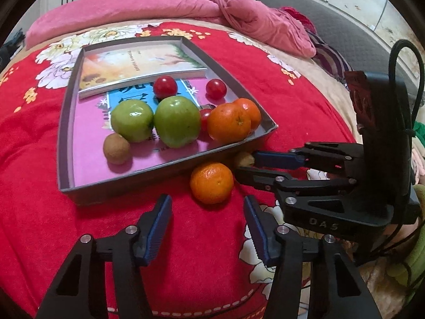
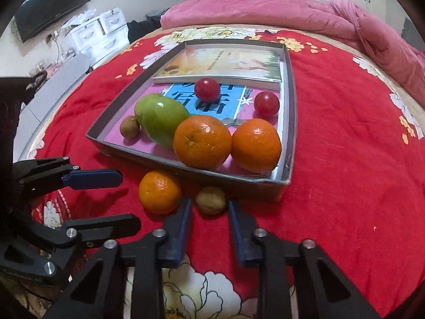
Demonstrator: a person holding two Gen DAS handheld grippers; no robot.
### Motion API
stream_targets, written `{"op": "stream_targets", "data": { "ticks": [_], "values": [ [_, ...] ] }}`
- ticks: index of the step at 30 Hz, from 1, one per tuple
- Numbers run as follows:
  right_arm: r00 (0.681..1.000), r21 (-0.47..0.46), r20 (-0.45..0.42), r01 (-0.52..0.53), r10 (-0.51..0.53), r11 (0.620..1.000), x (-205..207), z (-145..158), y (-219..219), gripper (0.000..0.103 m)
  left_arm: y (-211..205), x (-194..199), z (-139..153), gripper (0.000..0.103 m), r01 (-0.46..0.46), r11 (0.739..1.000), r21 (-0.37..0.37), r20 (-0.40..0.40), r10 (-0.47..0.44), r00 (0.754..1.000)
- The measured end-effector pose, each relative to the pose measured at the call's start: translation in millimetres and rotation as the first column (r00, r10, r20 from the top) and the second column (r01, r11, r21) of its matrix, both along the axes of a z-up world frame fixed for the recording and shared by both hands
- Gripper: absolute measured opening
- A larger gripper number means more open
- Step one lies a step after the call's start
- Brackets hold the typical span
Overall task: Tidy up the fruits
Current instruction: 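Move the right tool to the last kiwi while the left tool approaches the last orange, then close the right tool on the kiwi while the left tool grasps the orange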
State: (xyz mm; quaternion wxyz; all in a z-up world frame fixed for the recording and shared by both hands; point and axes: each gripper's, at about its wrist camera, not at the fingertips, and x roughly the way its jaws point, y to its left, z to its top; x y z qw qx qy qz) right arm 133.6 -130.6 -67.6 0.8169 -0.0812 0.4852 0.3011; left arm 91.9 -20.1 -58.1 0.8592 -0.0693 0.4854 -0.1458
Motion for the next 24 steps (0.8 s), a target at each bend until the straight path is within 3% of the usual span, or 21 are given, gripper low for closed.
{"op": "stream_targets", "data": {
  "ticks": [15, 24],
  "values": [
    [0.998, 0.105, -0.036, 0.062, -0.058, 0.993, 0, 13, -27, 0.023, -14, 26, -20, 0.042, 0.011, 1.000, -0.010, -0.032, -0.011, 0.999],
    [0.997, 0.185, 0.065, 0.039, -0.052, 0.982, -12, 43, -35, 0.023, -4, 20, -3, 0.040, -0.006, 0.998, -0.067, -0.009, 0.005, 1.000]
  ]
}}
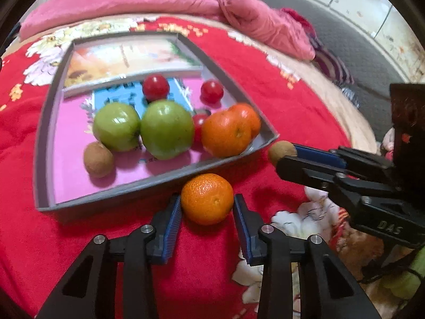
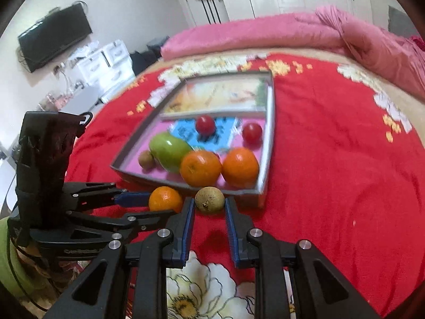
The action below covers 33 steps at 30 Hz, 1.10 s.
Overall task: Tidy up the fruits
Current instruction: 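Close the right tool on the kiwi while the left tool grasps the orange, then carry the kiwi over the tray with the right tool while the left tool carries the orange there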
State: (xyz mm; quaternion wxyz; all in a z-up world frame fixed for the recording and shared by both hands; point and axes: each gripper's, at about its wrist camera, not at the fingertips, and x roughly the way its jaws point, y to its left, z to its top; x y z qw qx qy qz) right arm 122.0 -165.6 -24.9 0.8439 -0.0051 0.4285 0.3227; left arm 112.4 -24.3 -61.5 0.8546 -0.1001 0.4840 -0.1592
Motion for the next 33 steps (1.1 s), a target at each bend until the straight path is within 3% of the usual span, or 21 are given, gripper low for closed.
{"op": "stream_targets", "data": {
  "ticks": [6, 16, 22, 33],
  "values": [
    [0.997, 0.053, 0.064, -0.037, 0.033, 0.998, -5, 15, 7, 0.023, 20, -15, 32, 0.040, -0.061, 0.998, -0.006, 0.083, 0.061, 0.995],
    [0.987, 0.035, 0.128, -0.100, 0.094, 0.994, -10, 20, 33, 0.024, 74, -20, 48, 0.040, -0.215, 0.976, 0.022, 0.132, 0.210, 0.969],
    [0.977, 0.004, 0.159, -0.145, 0.142, 0.989, -13, 19, 55, 0.024, 91, -20, 44, 0.040, -0.262, 0.964, 0.040, 0.134, 0.255, 0.958],
    [0.959, -0.064, 0.192, -0.201, 0.209, 0.978, -17, 13, 87, 0.023, 86, -10, 28, 0.040, -0.245, 0.966, 0.076, 0.102, 0.237, 0.966]
  ]
}}
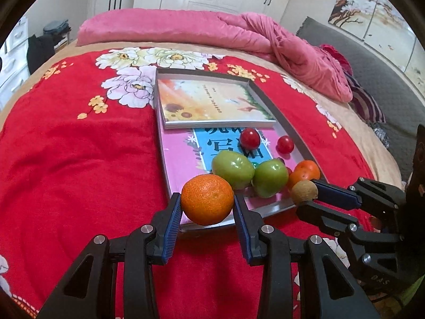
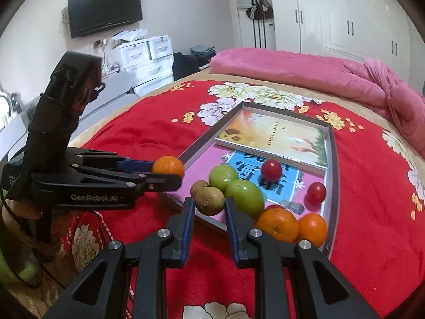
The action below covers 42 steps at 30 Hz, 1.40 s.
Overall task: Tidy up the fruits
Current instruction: 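Carry the kiwi over the tray with the right tool while the left tool carries the orange there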
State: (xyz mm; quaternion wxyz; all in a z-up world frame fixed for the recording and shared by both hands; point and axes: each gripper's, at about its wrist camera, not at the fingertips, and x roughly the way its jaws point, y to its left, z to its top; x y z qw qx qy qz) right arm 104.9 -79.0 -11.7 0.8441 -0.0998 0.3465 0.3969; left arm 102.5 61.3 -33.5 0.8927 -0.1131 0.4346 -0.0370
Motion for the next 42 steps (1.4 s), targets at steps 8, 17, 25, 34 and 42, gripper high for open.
{"op": "stream_targets", "data": {
  "ticks": [8, 17, 25, 34, 42],
  "values": [
    [0.999, -0.048, 0.023, -0.030, 0.032, 0.998, 1, -8, 19, 0.023, -5, 5, -7, 0.040, 0.016, 1.000, 0.016, -0.018, -0.016, 1.000],
    [0.996, -0.108, 0.053, -0.060, 0.066, 0.992, 3, -18, 33, 0.023, -5, 6, -8, 0.040, 0.020, 1.000, 0.014, -0.022, -0.020, 1.000],
    [0.998, -0.128, 0.035, -0.052, 0.057, 0.990, 7, -26, 34, 0.023, -6, 6, -9, 0.040, 0.021, 1.000, 0.012, -0.024, -0.021, 0.999],
    [0.999, -0.132, 0.023, -0.045, 0.048, 0.990, 9, -28, 34, 0.024, -8, 6, -11, 0.040, 0.024, 1.000, 0.018, -0.027, -0.024, 0.999],
    [0.999, -0.125, 0.016, -0.044, 0.046, 0.991, 8, -28, 33, 0.024, -8, 6, -11, 0.040, 0.025, 1.000, 0.017, -0.029, -0.025, 0.999]
  ]
}}
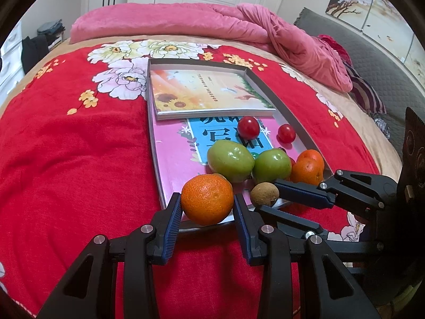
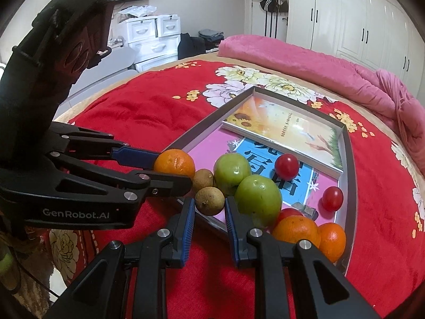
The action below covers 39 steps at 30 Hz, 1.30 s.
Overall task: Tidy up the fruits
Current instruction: 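Carry the kiwi over the tray with the right tool while the left tool carries the orange there, then open the right tool to drop the kiwi in the tray while the left tool releases the orange there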
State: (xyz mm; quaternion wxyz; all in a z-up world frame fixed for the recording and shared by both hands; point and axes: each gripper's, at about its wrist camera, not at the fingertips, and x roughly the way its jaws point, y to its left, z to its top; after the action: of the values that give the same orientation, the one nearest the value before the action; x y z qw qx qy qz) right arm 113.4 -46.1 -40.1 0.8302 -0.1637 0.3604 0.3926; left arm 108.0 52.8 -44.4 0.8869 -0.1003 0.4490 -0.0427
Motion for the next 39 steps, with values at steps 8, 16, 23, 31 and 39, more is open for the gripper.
{"op": "stream_targets", "data": {
  "ticks": [8, 16, 23, 31, 39],
  "values": [
    [1.000, 0.017, -0.002, 0.007, -0.007, 1.000, 0, 2, -4, 0.024, 0, 0, -1, 0.040, 0.000, 1.000, -0.002, -0.001, 0.000, 1.000],
    [1.000, 0.027, 0.011, 0.016, -0.017, 1.000, -3, 6, -8, 0.032, 0, 0, -2, 0.040, -0.001, 1.000, -0.013, -0.005, 0.001, 1.000],
    [0.999, 0.031, 0.031, 0.027, -0.028, 0.999, -5, 10, -11, 0.043, 2, 0, -2, 0.040, -0.007, 1.000, -0.031, -0.006, 0.007, 1.000],
    [0.997, 0.040, 0.049, 0.051, -0.053, 0.998, -5, 13, -15, 0.053, 3, 0, -1, 0.040, -0.009, 0.999, -0.039, -0.008, 0.009, 1.000],
    [0.995, 0.048, 0.060, 0.079, -0.082, 0.996, -4, 16, -20, 0.058, 5, -1, 0, 0.041, -0.016, 0.998, -0.058, -0.010, 0.015, 1.000]
  ]
}}
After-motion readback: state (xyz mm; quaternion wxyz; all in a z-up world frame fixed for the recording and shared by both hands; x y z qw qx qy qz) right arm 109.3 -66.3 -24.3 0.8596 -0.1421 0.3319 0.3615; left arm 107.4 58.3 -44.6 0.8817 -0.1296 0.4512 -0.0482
